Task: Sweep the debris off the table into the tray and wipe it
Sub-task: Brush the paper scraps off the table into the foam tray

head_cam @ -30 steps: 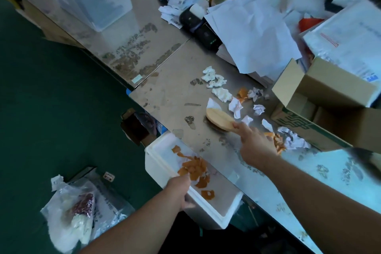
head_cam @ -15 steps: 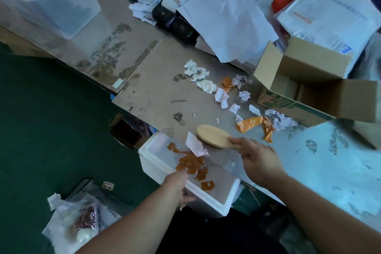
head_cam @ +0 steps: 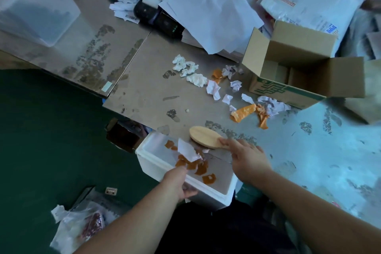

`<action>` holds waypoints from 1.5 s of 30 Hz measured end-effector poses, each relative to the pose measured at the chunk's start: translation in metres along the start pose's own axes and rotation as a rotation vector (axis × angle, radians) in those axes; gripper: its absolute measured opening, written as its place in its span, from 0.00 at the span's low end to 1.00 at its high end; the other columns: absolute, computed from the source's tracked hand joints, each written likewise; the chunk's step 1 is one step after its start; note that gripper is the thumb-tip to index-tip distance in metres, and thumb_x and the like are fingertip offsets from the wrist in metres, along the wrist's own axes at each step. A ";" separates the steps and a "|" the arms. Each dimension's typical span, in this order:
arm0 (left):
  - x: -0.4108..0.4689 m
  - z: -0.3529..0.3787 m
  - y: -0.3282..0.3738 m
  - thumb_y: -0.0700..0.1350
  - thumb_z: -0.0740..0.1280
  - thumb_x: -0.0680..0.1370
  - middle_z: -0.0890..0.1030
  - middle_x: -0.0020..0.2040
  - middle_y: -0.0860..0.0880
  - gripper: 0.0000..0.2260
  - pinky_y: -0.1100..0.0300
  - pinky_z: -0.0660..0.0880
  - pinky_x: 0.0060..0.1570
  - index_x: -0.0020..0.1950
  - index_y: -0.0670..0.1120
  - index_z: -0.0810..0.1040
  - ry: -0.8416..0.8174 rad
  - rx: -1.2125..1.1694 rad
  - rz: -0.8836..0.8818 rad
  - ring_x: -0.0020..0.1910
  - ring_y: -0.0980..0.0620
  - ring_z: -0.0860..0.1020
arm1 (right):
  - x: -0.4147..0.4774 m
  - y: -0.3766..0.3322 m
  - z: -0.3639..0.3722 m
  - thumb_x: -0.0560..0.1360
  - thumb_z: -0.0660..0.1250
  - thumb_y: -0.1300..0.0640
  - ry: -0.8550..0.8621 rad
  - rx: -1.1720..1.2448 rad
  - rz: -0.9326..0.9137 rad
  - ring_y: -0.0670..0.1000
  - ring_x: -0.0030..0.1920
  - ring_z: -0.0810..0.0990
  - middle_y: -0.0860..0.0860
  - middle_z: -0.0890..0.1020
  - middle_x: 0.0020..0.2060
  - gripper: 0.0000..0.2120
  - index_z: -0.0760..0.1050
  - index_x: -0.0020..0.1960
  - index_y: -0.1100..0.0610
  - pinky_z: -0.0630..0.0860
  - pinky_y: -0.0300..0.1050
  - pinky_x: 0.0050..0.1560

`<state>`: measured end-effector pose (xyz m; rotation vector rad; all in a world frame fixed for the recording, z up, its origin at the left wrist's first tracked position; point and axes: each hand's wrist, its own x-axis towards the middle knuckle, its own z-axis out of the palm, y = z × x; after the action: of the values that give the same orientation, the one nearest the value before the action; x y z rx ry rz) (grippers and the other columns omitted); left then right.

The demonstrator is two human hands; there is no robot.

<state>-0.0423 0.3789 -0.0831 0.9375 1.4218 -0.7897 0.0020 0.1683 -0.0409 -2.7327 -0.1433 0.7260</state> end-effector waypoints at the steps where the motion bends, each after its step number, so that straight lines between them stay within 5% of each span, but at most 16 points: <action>1: 0.000 0.000 0.000 0.41 0.69 0.81 0.74 0.51 0.36 0.08 0.33 0.80 0.56 0.55 0.39 0.74 -0.005 0.001 0.003 0.47 0.37 0.78 | -0.006 0.000 0.006 0.80 0.55 0.56 -0.004 0.003 -0.009 0.52 0.65 0.75 0.44 0.76 0.64 0.25 0.61 0.73 0.34 0.68 0.54 0.63; 8: -0.001 0.004 -0.002 0.44 0.70 0.80 0.77 0.53 0.35 0.11 0.33 0.81 0.52 0.55 0.39 0.72 -0.013 -0.032 -0.009 0.48 0.35 0.80 | -0.036 0.009 0.015 0.80 0.55 0.56 0.033 0.051 -0.042 0.50 0.61 0.76 0.41 0.79 0.56 0.25 0.67 0.71 0.34 0.67 0.49 0.57; 15: 0.000 0.013 -0.011 0.43 0.69 0.80 0.78 0.54 0.33 0.13 0.35 0.83 0.48 0.59 0.37 0.71 -0.011 0.048 -0.034 0.51 0.32 0.81 | -0.020 0.046 -0.020 0.80 0.56 0.59 0.291 0.130 0.252 0.57 0.62 0.76 0.51 0.78 0.64 0.26 0.64 0.74 0.37 0.68 0.55 0.63; 28: 0.003 0.033 -0.019 0.44 0.69 0.81 0.77 0.58 0.33 0.19 0.34 0.81 0.53 0.68 0.38 0.69 0.041 0.108 -0.107 0.60 0.33 0.79 | -0.053 0.046 0.017 0.80 0.54 0.57 0.108 0.074 0.206 0.54 0.62 0.77 0.47 0.78 0.62 0.26 0.62 0.73 0.36 0.70 0.53 0.60; 32: 0.001 0.037 -0.019 0.45 0.69 0.80 0.76 0.60 0.33 0.20 0.35 0.82 0.39 0.70 0.40 0.69 0.029 0.142 -0.089 0.62 0.32 0.78 | -0.078 0.039 0.031 0.80 0.58 0.55 0.126 0.094 0.158 0.50 0.59 0.79 0.41 0.80 0.58 0.23 0.66 0.71 0.34 0.71 0.49 0.57; 34: -0.001 0.038 -0.020 0.45 0.68 0.81 0.75 0.63 0.34 0.19 0.35 0.82 0.41 0.69 0.41 0.69 0.030 0.146 -0.075 0.63 0.32 0.77 | -0.081 0.040 0.029 0.79 0.62 0.54 0.175 0.093 0.126 0.50 0.58 0.80 0.40 0.82 0.56 0.22 0.70 0.69 0.34 0.71 0.48 0.56; 37: -0.003 0.039 -0.021 0.44 0.68 0.81 0.74 0.62 0.35 0.17 0.35 0.81 0.50 0.67 0.40 0.70 0.028 0.144 -0.050 0.62 0.33 0.77 | -0.073 0.047 0.017 0.78 0.64 0.58 0.263 0.187 0.127 0.54 0.55 0.81 0.44 0.83 0.55 0.23 0.73 0.67 0.36 0.72 0.50 0.55; 40: -0.003 0.037 -0.022 0.43 0.69 0.80 0.75 0.61 0.34 0.18 0.35 0.82 0.49 0.66 0.39 0.70 0.019 0.162 -0.043 0.60 0.33 0.78 | -0.054 0.054 0.001 0.79 0.61 0.58 0.345 0.219 0.166 0.55 0.54 0.81 0.47 0.83 0.57 0.23 0.70 0.68 0.36 0.73 0.53 0.57; 45: -0.004 0.037 -0.022 0.42 0.70 0.80 0.77 0.56 0.33 0.16 0.36 0.83 0.48 0.64 0.39 0.70 0.034 0.155 -0.053 0.54 0.34 0.81 | -0.026 0.054 -0.016 0.79 0.55 0.59 0.205 0.092 0.210 0.54 0.62 0.77 0.48 0.79 0.64 0.26 0.66 0.71 0.36 0.70 0.54 0.62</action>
<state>-0.0452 0.3363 -0.0833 1.0390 1.4355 -0.9382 -0.0113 0.1079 -0.0332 -2.7385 0.2206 0.4854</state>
